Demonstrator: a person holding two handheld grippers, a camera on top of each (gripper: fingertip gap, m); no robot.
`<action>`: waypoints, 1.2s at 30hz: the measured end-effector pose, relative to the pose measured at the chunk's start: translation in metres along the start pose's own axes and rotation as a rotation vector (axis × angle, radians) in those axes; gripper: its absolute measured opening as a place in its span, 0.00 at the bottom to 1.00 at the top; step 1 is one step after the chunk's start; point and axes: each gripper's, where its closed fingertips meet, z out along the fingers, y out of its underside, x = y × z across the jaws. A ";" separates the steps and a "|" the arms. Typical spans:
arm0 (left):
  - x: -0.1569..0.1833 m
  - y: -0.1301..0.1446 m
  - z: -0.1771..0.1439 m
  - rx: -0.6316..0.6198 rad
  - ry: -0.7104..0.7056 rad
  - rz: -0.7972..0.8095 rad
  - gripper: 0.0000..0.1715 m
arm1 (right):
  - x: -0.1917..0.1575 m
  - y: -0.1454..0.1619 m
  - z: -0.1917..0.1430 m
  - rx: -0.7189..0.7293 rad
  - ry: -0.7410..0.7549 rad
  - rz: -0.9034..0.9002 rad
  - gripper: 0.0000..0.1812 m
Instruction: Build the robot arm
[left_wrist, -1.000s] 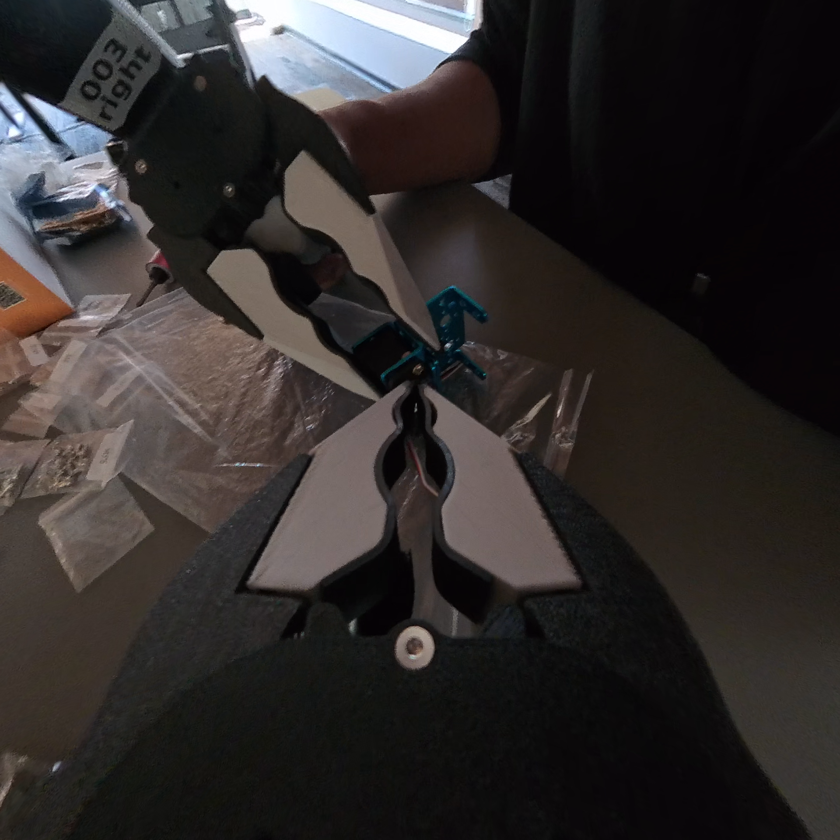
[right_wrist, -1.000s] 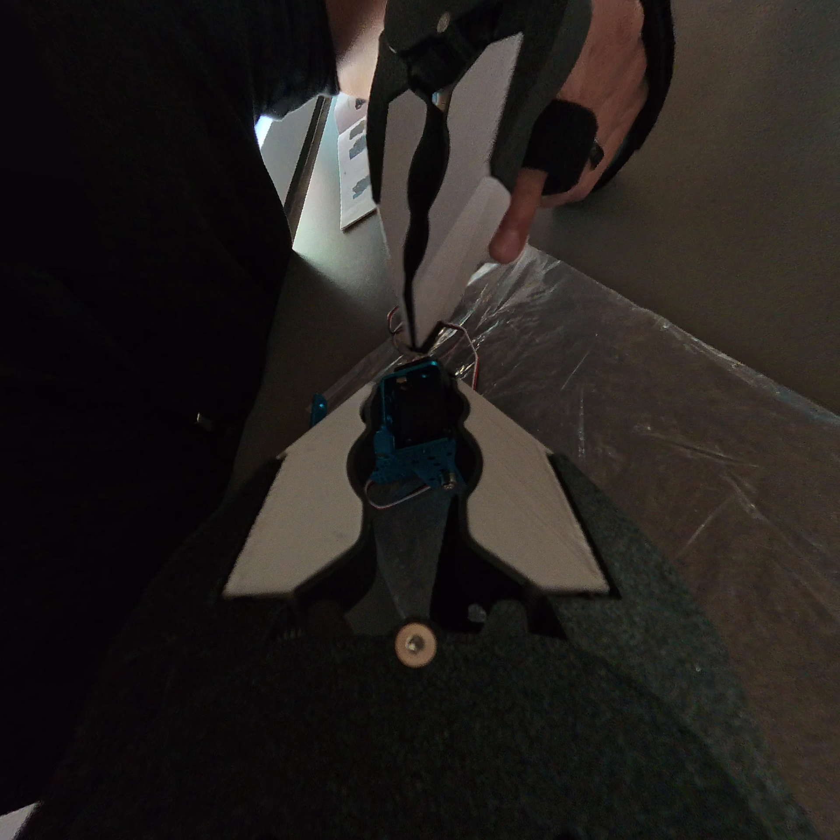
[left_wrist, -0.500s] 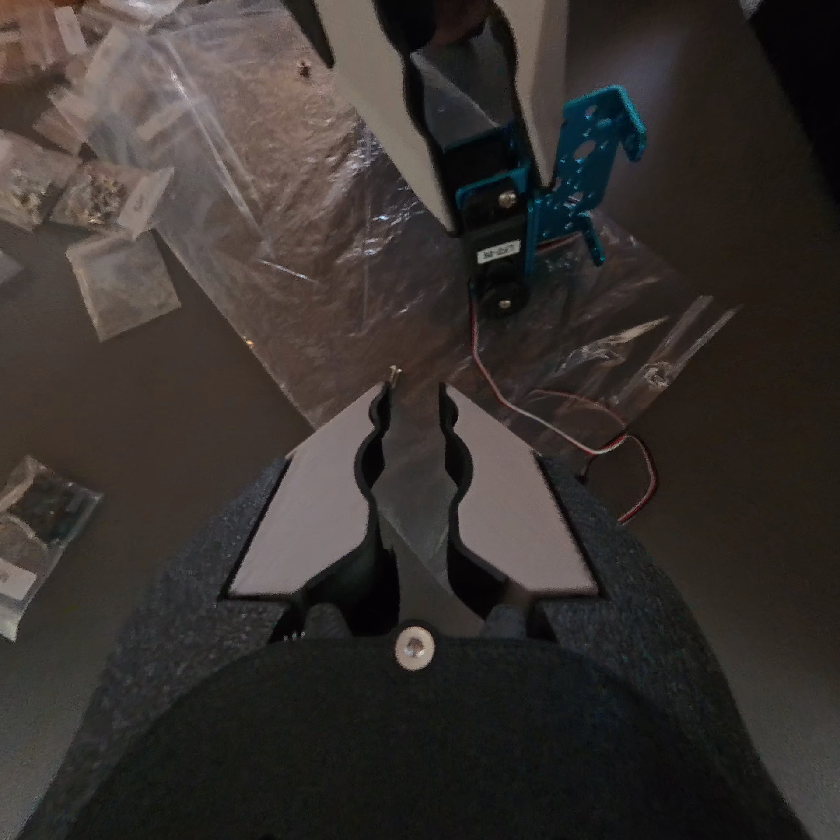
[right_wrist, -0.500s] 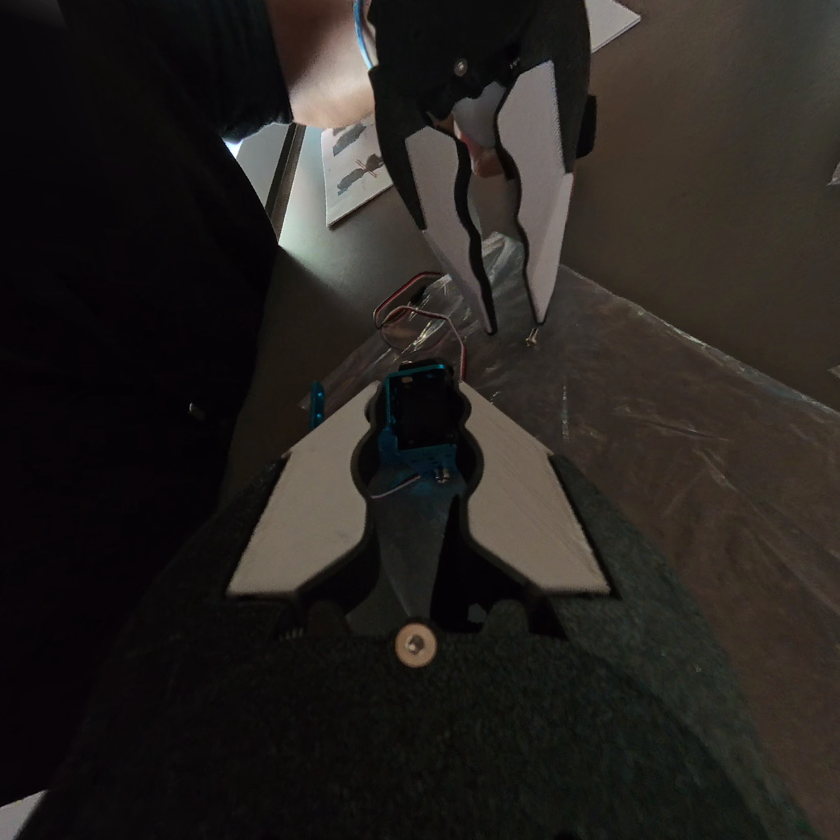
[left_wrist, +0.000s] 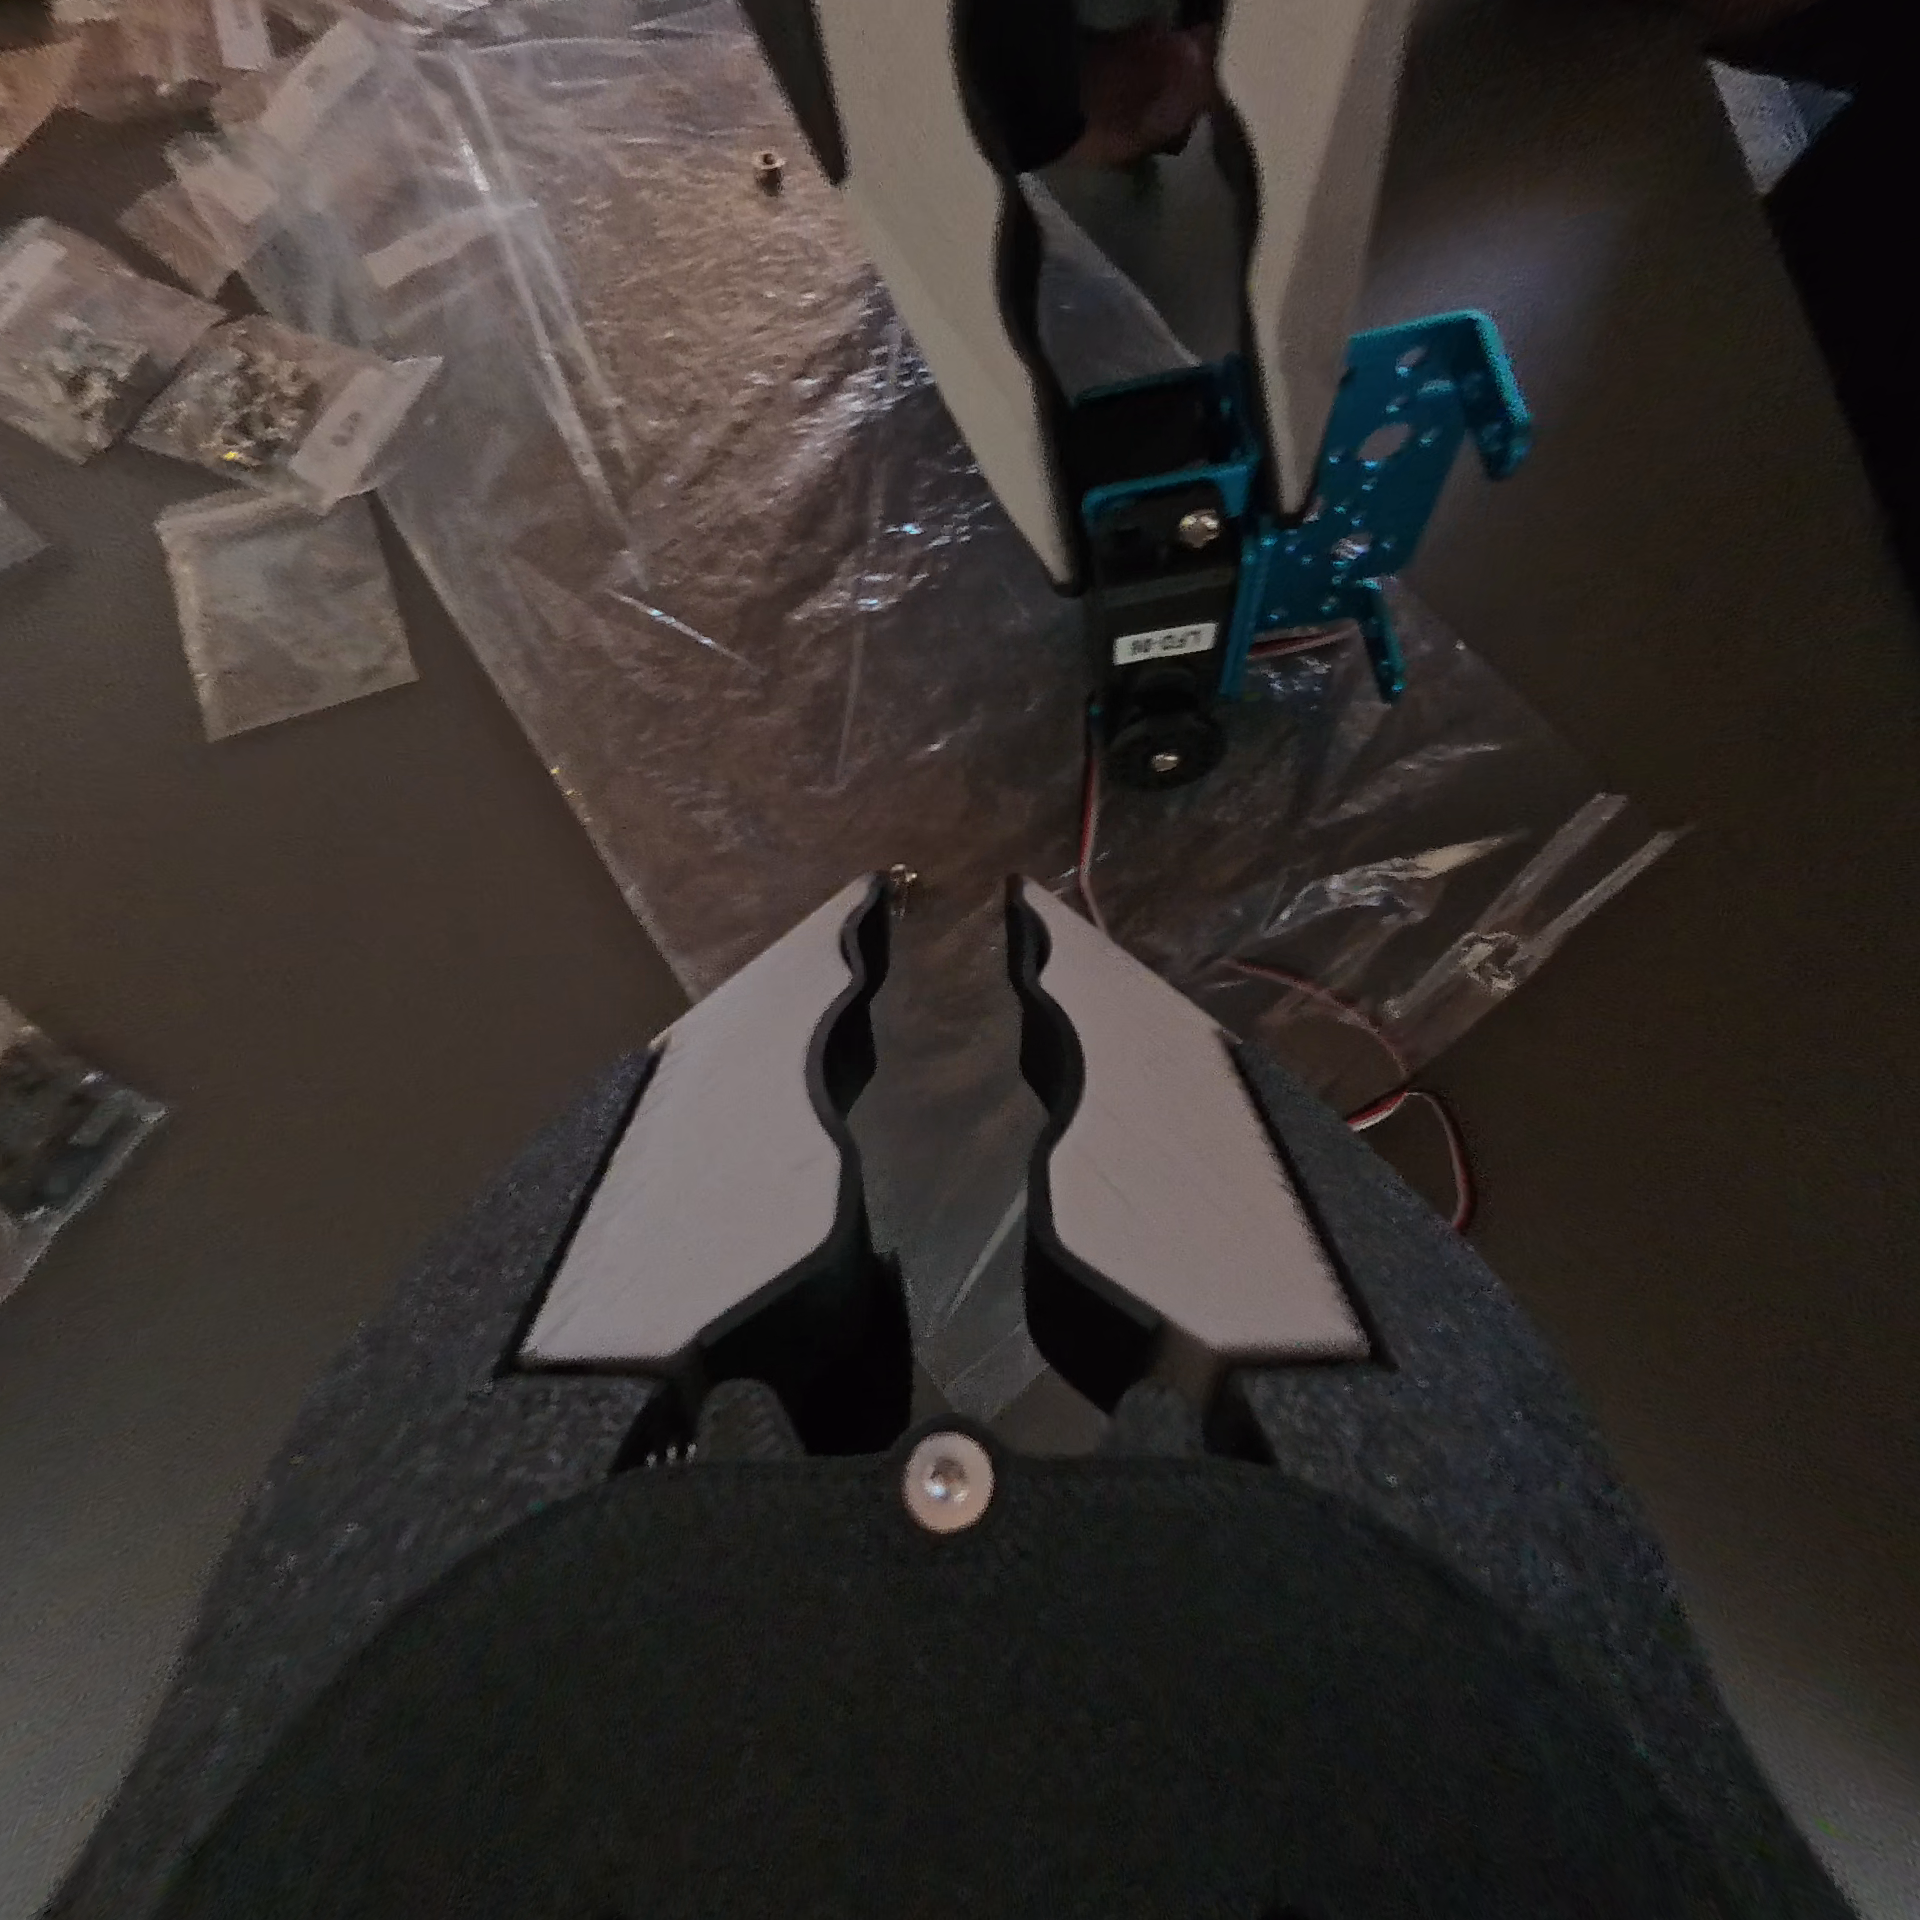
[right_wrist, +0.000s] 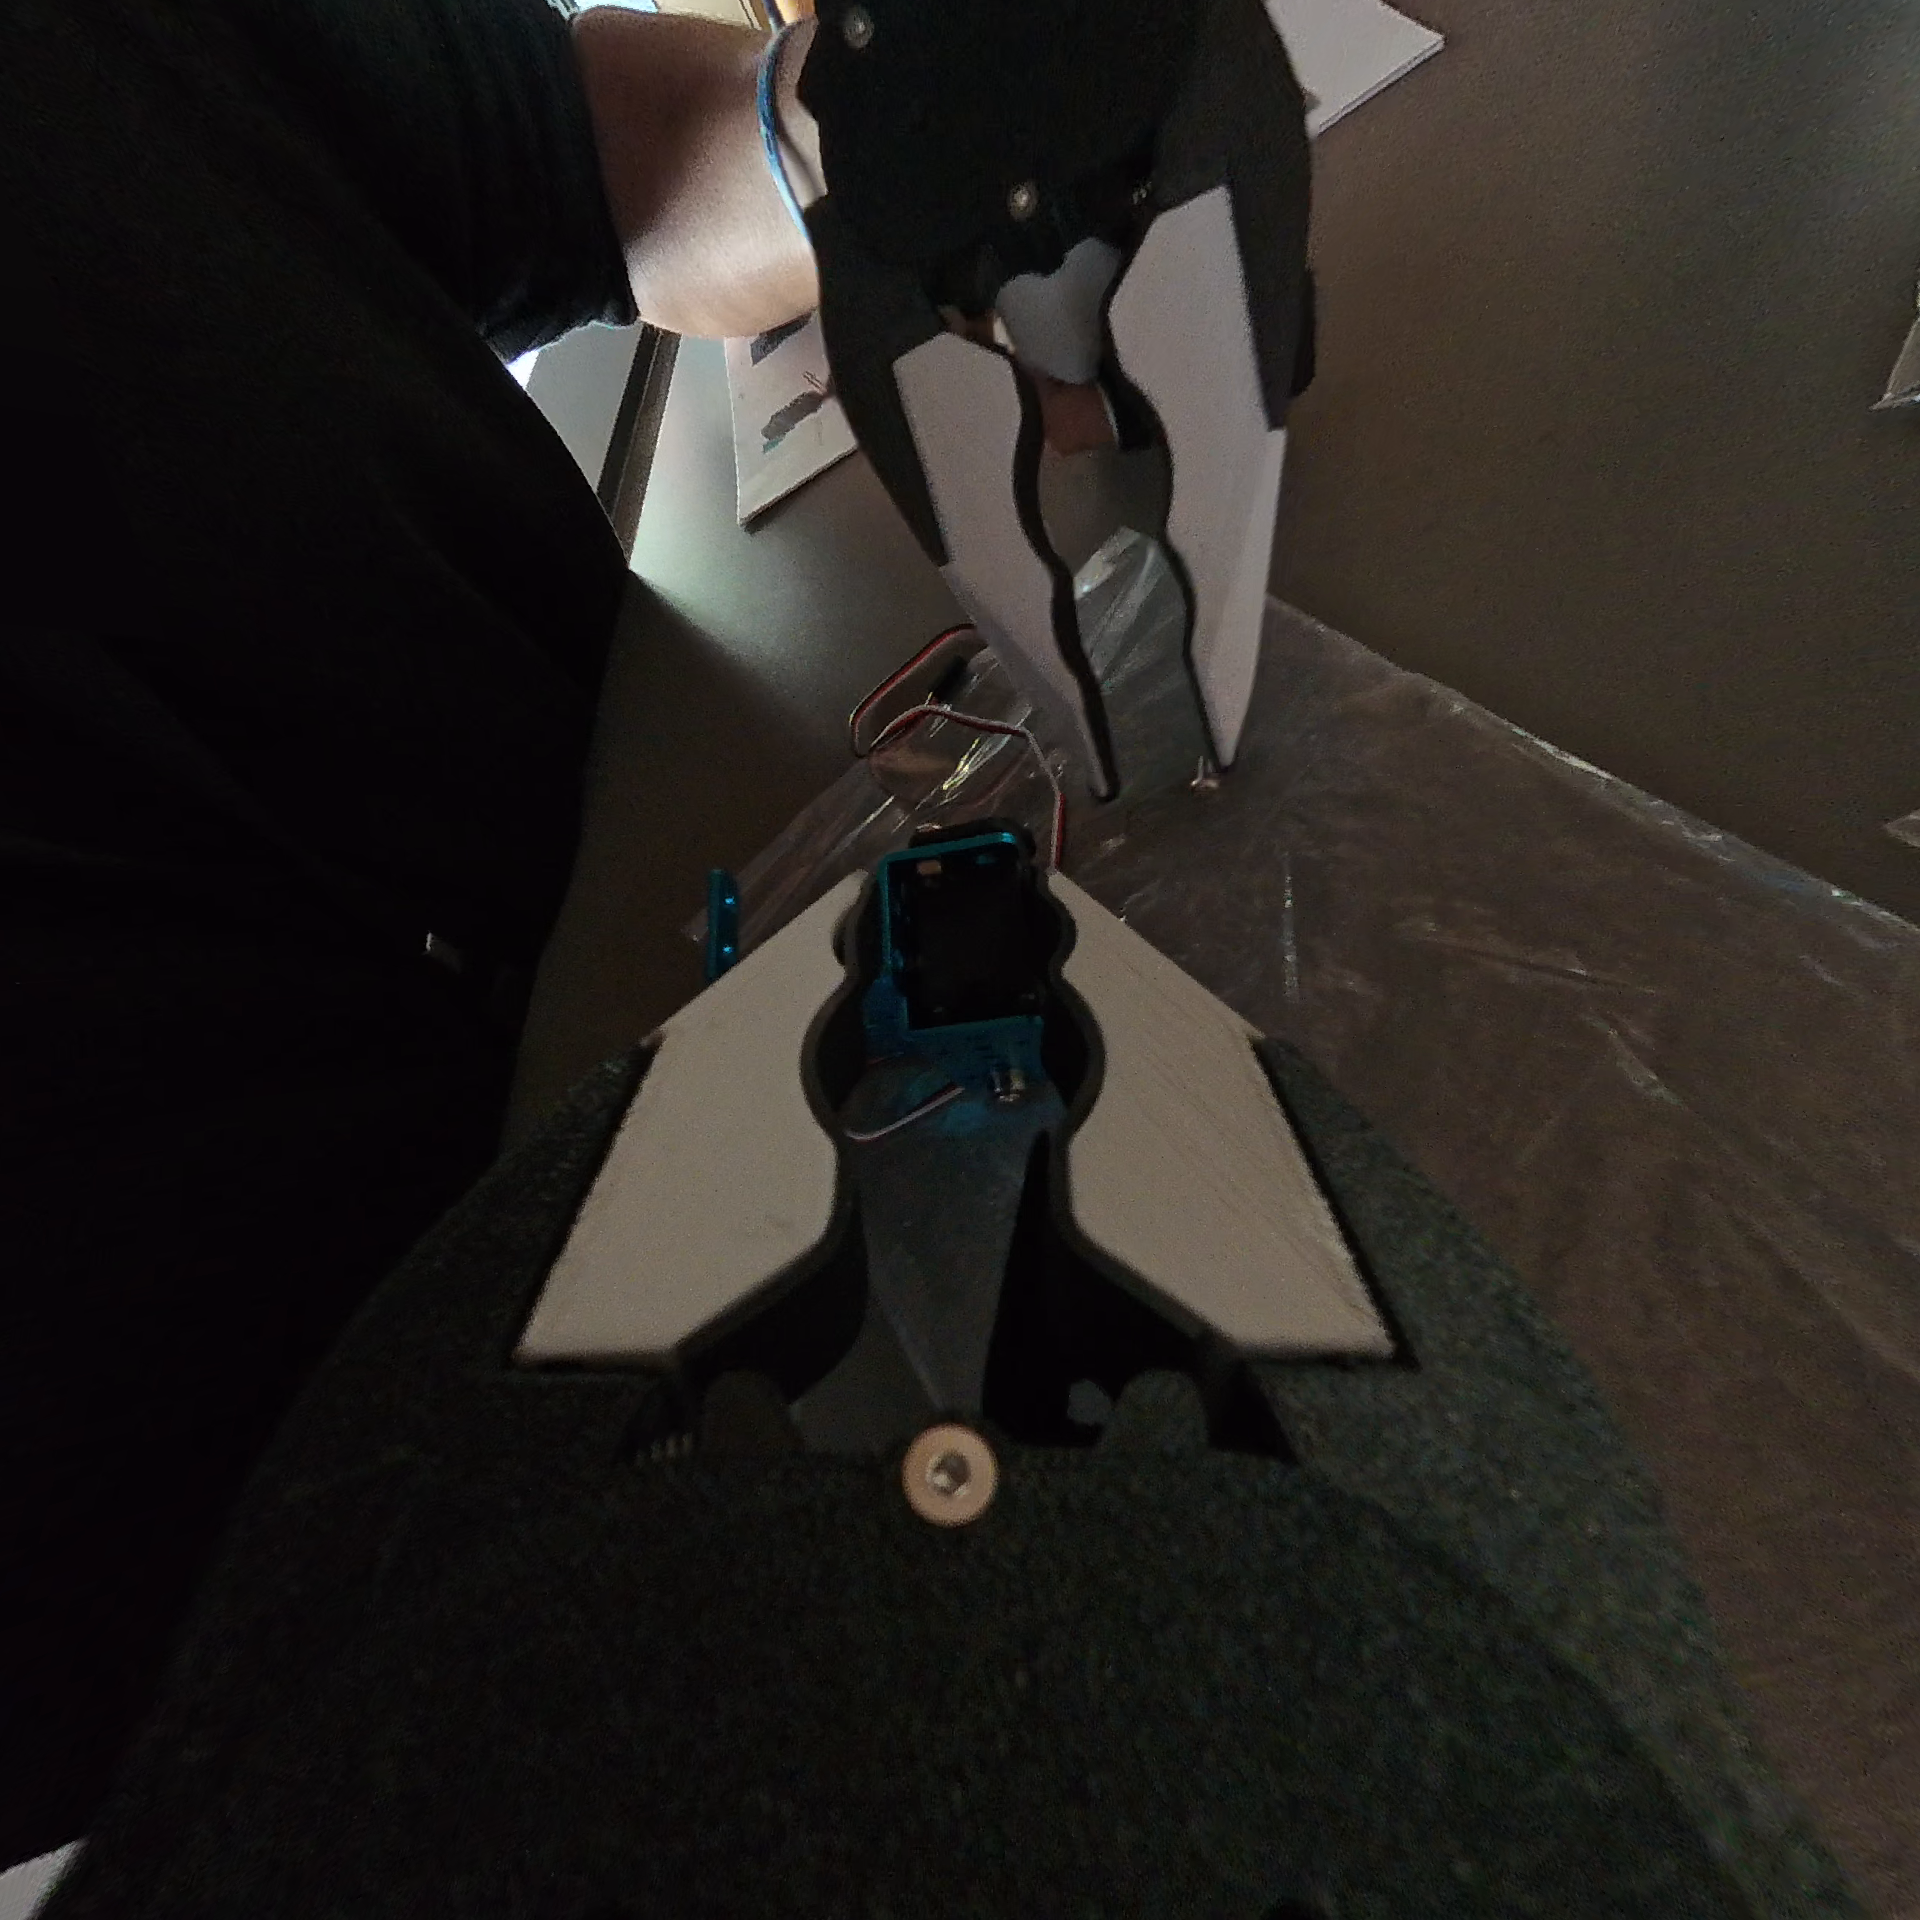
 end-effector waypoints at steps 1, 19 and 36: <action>0.004 -0.001 0.001 0.001 0.008 0.027 0.13 | 0.000 0.000 0.000 -0.001 0.000 0.000 0.15; 0.002 0.008 -0.009 -0.085 -0.049 0.059 0.08 | -0.001 0.001 0.000 -0.004 0.005 0.003 0.15; -0.021 0.003 -0.003 -0.077 -0.223 -0.011 0.13 | -0.002 0.001 0.001 -0.010 0.006 0.001 0.15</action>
